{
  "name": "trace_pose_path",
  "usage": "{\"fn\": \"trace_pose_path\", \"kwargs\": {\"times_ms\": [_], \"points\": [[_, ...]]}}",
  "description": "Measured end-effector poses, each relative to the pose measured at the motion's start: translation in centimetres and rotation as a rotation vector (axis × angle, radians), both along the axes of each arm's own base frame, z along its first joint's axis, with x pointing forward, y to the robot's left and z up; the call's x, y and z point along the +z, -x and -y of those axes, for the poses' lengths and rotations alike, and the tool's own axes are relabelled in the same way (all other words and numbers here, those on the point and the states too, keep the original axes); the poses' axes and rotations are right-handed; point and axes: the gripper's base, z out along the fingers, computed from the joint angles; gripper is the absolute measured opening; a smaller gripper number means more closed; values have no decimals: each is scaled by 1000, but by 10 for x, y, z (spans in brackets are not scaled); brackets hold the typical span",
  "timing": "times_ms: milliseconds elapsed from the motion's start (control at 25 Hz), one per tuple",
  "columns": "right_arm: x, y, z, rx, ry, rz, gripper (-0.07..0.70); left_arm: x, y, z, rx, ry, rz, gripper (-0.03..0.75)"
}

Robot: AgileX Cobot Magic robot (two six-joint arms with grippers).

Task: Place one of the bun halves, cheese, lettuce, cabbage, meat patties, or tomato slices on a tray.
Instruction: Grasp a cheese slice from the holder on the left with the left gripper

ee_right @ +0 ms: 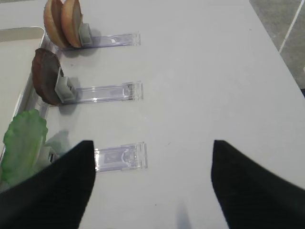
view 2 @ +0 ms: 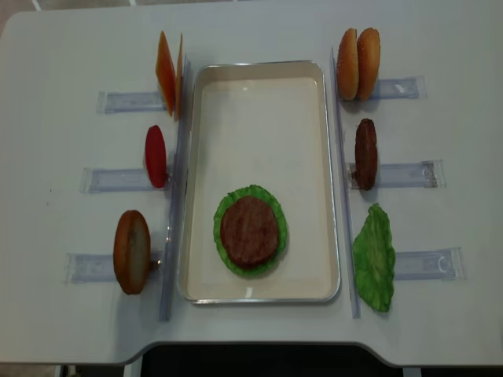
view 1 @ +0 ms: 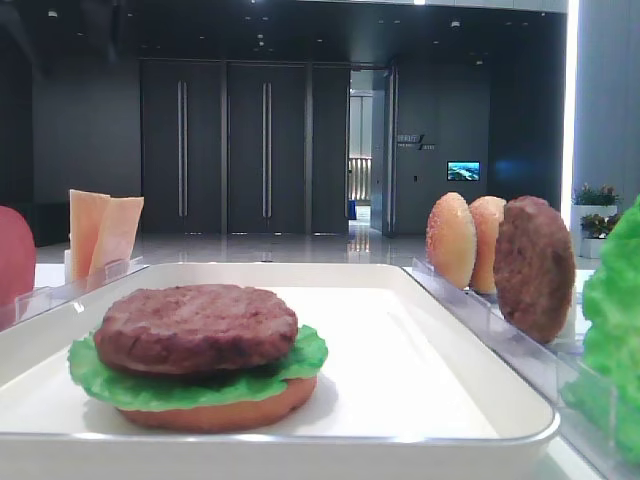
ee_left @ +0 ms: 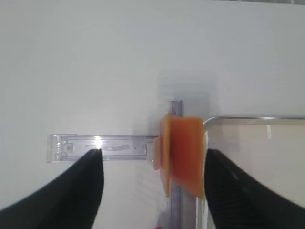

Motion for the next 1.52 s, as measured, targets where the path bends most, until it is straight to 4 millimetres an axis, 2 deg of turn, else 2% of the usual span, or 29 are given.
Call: {"fn": "trace_pose_path", "kwargs": {"times_ms": [240,440,800,1520], "points": [[0,0,0,0,0,0,488,-19,-1,37,-37,-7,-38,506],[0,0,0,0,0,0,488,-33,-3,53,-44,-19,-64,506],[0,0,0,0,0,0,488,-47,-8,57,-43,-25,-91,506],[0,0,0,0,0,0,488,-97,-22,66,-48,-38,-196,506]]}}
